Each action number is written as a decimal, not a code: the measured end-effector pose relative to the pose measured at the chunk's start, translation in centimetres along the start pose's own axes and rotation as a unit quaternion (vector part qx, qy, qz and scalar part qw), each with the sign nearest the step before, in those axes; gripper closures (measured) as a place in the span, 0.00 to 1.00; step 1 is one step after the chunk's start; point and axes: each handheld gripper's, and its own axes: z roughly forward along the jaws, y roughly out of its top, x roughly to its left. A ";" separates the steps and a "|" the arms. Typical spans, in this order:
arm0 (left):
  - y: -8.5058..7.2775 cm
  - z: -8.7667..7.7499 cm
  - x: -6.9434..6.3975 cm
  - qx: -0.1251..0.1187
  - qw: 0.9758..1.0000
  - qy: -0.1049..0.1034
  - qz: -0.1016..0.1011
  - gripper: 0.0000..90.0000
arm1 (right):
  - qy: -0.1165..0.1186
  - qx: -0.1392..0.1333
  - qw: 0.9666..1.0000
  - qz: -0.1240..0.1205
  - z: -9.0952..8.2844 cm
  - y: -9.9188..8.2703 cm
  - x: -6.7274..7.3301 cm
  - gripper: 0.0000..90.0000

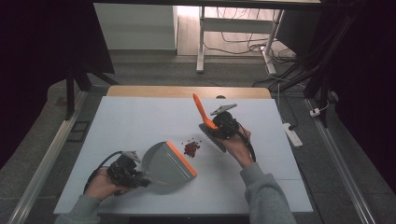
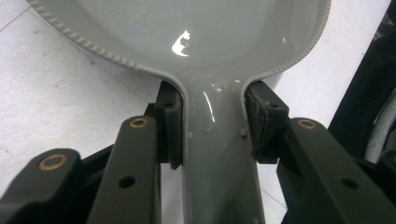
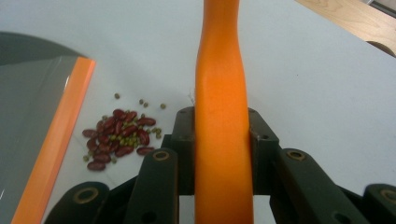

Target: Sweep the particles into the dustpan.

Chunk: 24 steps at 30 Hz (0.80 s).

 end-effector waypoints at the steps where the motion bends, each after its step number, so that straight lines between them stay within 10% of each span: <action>1: 0.0 0.0 0.0 0.000 1.000 0.000 0.000 0.69 | 0.001 0.002 1.000 0.000 0.3 0.2 0.0 0.79; 24: 0.1 0.1 0.1 -0.001 1.000 -0.004 0.001 0.69 | -0.004 0.048 0.999 -0.022 4.6 2.2 0.8 0.79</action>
